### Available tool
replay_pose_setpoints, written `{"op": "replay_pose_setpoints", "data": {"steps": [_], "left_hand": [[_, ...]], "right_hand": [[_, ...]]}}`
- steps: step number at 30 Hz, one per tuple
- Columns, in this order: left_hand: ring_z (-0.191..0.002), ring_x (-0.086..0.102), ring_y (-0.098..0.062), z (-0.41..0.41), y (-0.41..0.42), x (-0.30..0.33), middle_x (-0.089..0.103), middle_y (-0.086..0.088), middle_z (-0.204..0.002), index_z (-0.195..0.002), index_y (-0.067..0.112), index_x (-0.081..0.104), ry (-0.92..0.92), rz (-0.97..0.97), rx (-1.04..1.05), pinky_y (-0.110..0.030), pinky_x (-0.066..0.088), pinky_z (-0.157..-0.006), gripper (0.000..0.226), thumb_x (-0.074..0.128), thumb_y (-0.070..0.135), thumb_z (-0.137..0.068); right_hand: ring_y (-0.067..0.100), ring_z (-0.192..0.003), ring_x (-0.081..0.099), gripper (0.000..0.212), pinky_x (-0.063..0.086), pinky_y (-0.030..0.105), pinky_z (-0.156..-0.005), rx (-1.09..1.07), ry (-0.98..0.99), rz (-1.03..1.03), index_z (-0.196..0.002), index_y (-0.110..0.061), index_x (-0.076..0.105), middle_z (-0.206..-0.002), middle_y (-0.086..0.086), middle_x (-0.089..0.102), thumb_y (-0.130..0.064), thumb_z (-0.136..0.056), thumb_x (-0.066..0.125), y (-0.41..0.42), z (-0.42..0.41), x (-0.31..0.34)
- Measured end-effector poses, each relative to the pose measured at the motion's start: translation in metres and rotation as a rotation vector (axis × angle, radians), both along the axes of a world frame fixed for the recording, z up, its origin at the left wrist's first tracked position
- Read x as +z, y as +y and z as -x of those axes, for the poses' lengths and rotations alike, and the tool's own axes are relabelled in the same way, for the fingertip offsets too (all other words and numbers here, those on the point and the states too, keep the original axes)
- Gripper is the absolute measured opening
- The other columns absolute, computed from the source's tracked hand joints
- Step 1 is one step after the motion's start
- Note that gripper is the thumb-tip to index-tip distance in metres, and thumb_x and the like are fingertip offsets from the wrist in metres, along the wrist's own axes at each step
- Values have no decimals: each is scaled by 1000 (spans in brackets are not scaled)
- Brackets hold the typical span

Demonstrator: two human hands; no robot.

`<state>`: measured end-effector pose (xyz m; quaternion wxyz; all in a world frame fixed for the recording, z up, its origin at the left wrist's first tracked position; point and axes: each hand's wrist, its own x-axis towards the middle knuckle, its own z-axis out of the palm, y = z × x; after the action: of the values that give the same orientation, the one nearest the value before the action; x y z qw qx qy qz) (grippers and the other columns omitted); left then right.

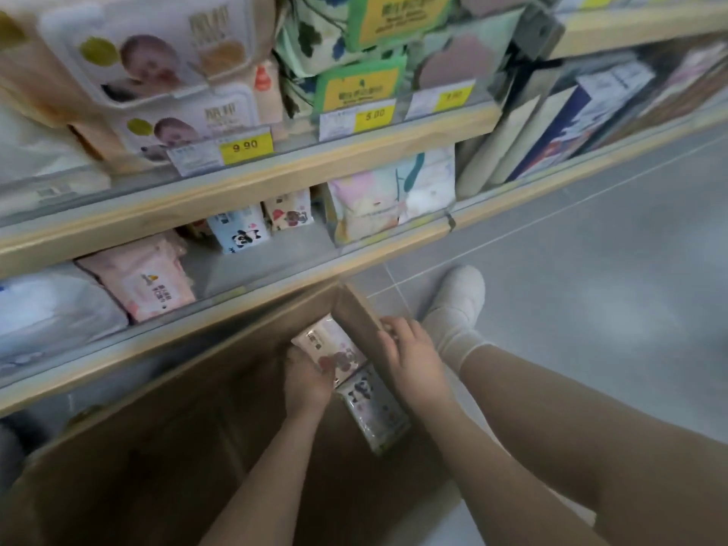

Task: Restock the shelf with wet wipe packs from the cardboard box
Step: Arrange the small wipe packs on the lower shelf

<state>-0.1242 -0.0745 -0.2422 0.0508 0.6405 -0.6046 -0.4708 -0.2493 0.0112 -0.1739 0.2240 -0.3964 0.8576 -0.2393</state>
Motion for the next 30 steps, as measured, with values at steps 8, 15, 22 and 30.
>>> {"op": "replay_pose_setpoints", "data": {"steps": [8,15,22,30], "left_hand": [[-109,61,-33,19,-5,-20,63,-23,-118,-116,-3,52,68,-232,258,-29,44,-85,49,76,14,-76],[-93,66,-30,-24,-9,-13,68,-14,-103,-97,11,61,163,-265,292,-44,54,-86,25,76,17,-77],[-95,65,-25,-103,-10,-15,66,-3,-105,-96,27,59,221,-328,371,-53,52,-86,28,77,22,-76],[-86,54,-14,-136,-6,-7,60,-5,-99,-109,10,58,228,-261,335,-23,42,-66,31,70,6,-81]], "right_hand": [[17,-110,50,35,44,35,-94,13,-8,2,-126,-25,51,-120,-3,53,-40,-98,39,3,5,-2],[19,-103,51,31,42,31,-89,105,311,110,-120,-13,55,-114,4,56,-29,-93,51,6,0,5],[23,-92,62,34,51,32,-78,512,287,-31,-124,-12,54,-123,6,54,-21,-92,49,-16,-39,-18],[36,-122,43,46,40,45,-96,69,-124,-327,-145,-19,23,-140,12,36,-13,-99,28,-55,-53,-71]]}}
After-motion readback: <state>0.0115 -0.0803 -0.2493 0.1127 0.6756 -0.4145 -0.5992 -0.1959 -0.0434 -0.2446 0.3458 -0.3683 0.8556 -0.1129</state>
